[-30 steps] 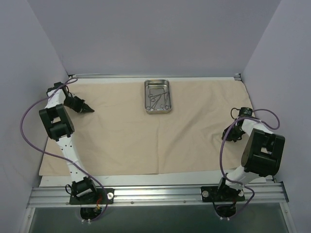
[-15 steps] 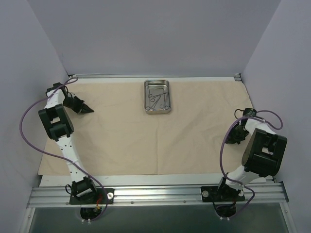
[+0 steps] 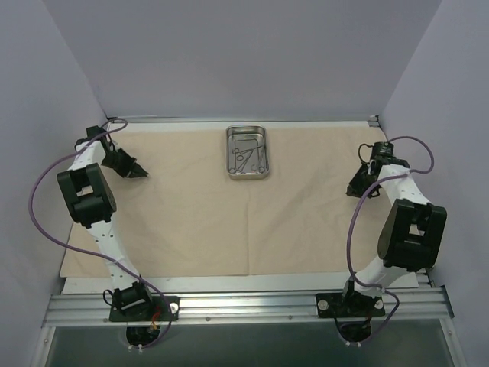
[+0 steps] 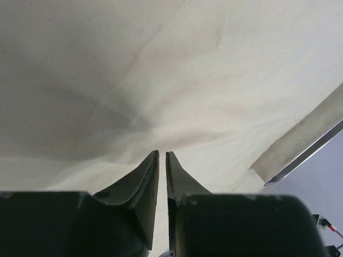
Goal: Open and lay out the surgical kit
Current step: Smooth out the surgical kit at the center of the board.
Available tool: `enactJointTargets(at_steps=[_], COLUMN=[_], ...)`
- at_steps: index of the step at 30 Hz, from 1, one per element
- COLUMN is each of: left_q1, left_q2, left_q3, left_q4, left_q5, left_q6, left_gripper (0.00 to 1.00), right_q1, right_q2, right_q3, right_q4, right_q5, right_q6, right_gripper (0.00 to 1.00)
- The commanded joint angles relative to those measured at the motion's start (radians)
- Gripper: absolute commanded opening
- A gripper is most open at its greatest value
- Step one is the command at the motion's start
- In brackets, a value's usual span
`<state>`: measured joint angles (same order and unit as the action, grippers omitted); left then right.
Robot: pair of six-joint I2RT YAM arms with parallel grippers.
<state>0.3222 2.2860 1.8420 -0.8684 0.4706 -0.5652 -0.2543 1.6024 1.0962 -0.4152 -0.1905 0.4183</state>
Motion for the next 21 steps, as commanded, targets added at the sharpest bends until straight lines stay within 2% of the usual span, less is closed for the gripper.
enactJointTargets(at_steps=[1, 8, 10, 13, 16, 17, 18, 21], left_q1=[0.000, 0.000, -0.006, -0.037, -0.098, -0.118, -0.138, -0.222], left_q2=[0.004, 0.139, 0.132, 0.058, -0.016, -0.035, -0.066, -0.095], left_q3=[0.072, 0.220, 0.246, 0.252, 0.247, 0.240, 0.220, 0.186], left_q4=[0.028, -0.076, -0.090, -0.070, -0.049, -0.025, -0.008, 0.077], left_q5=[-0.042, -0.078, -0.099, -0.122, -0.116, -0.118, -0.109, -0.076], left_q6=[-0.001, 0.044, 0.066, 0.083, 0.080, 0.074, 0.065, 0.015], left_gripper=[0.19, 0.18, 0.17, 0.25, 0.36, 0.38, 0.40, 0.42], right_q1=[0.062, 0.090, 0.093, 0.101, 0.124, 0.133, 0.150, 0.194], right_q2=[0.059, 0.137, 0.139, 0.119, 0.102, 0.097, 0.097, 0.091], right_q3=[0.034, 0.024, 0.022, 0.033, 0.070, 0.082, 0.108, 0.164], right_q4=[-0.002, 0.049, 0.050, 0.043, 0.023, 0.016, 0.001, -0.028], right_q5=[-0.017, -0.033, -0.036, -0.023, -0.007, -0.001, 0.005, 0.032], right_q6=[0.020, 0.057, 0.054, 0.040, 0.020, 0.016, 0.008, -0.004], right_gripper=[0.06, 0.08, 0.08, 0.11, 0.22, 0.31, 0.36, 0.50])
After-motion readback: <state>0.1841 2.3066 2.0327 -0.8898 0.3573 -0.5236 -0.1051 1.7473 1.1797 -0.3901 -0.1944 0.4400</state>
